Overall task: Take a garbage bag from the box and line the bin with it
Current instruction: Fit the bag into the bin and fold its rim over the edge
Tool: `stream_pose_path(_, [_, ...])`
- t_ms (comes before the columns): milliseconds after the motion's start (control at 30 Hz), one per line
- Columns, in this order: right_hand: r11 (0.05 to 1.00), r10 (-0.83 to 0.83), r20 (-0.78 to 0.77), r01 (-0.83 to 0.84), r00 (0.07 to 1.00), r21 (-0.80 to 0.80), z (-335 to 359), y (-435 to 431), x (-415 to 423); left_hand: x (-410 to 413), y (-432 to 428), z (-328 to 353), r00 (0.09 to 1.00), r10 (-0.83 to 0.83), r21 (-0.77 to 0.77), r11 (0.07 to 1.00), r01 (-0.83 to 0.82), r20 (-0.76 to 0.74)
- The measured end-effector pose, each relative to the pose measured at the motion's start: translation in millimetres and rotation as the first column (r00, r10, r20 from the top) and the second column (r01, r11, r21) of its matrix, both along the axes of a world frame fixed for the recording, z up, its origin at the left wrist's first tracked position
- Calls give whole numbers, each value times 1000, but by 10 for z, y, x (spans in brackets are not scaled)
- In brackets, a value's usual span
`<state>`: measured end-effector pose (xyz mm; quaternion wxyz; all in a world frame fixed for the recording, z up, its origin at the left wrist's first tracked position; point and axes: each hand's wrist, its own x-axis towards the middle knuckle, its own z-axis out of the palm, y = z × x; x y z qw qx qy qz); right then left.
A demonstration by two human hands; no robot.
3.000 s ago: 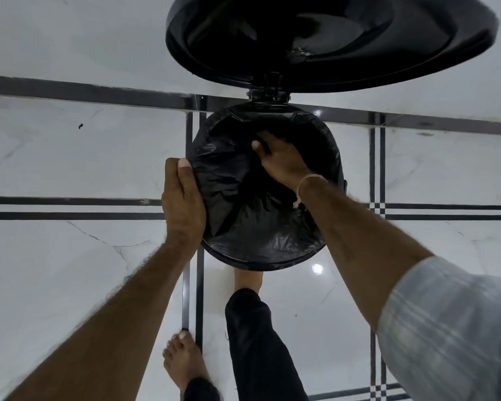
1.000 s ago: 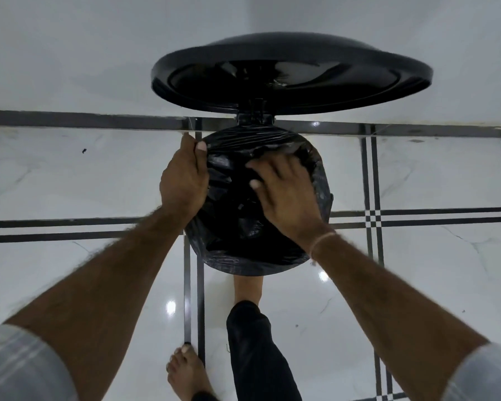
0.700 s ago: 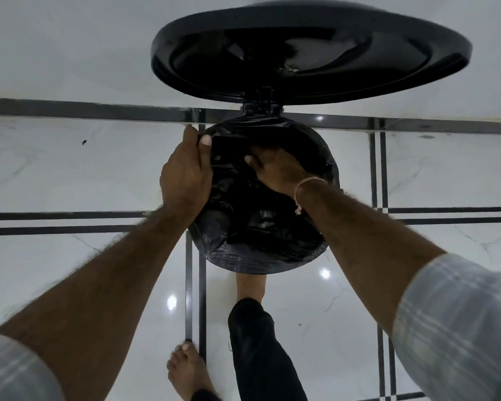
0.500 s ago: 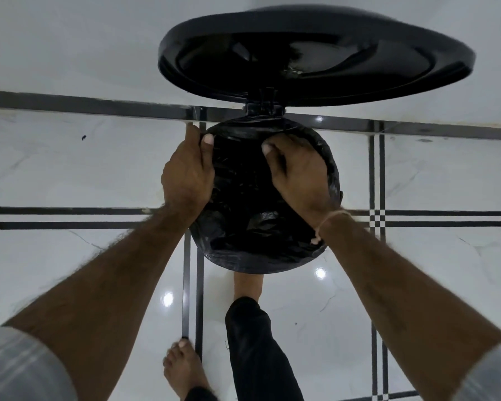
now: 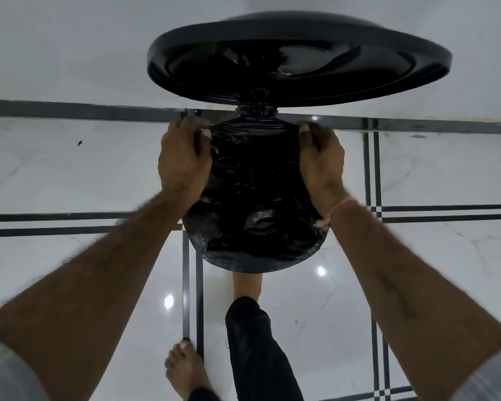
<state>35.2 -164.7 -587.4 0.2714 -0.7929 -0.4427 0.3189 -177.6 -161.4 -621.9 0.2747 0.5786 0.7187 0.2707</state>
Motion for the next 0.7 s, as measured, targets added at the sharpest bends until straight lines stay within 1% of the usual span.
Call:
stream_pose_path(33, [999, -35, -100, 30, 994, -44, -12, 79, 33, -13, 68, 6, 993, 33, -46, 999, -28, 116])
stream_pose_path(100, [995, -23, -190, 4, 981, -101, -85, 207, 126, -59, 209, 9, 927, 145, -197, 977, -79, 347])
stream_pose_path(167, [989, -67, -329, 18, 942, -150, -101, 298, 204, -88, 294, 54, 835, 257, -359, 930, -78, 486])
stream_pose_path(233, [978, -112, -437, 21, 892, -206, -86, 379, 261, -118, 339, 91, 745, 340, -482, 876, -29, 573])
stream_pose_path(267, [968, -137, -456, 21, 879, -251, -79, 413, 281, -131, 353, 107, 713, 377, -532, 847, -7, 591])
stream_pose_path(333, [941, -212, -482, 44, 850, -335, -68, 469, 337, -163, 374, 139, 682, 427, -593, 805, 12, 594])
stream_pose_path(400, [910, -283, -485, 72, 827, -409, -65, 475, 399, -203, 371, 159, 659, 452, -611, 791, 15, 601])
stream_pose_path(433, [905, -299, -498, 76, 814, -419, -66, 455, 432, -227, 353, 160, 643, 461, -613, 790, 17, 612])
stream_pose_path(500, [910, -294, -539, 58, 790, -411, -82, 386, 492, -270, 291, 143, 630, 466, -605, 796, 8, 621])
stream_pose_path(533, [912, -287, -548, 49, 786, -407, -86, 348, 508, -283, 257, 127, 648, 457, -594, 805, -8, 610])
stream_pose_path(600, [933, -262, -522, 75, 812, -351, -109, 267, 534, -298, 182, 98, 683, 437, -552, 832, -59, 585])
stream_pose_path(700, [965, -203, -456, 98, 866, -243, -130, 65, 534, -305, 63, 127, 645, 415, -495, 867, -65, 641])
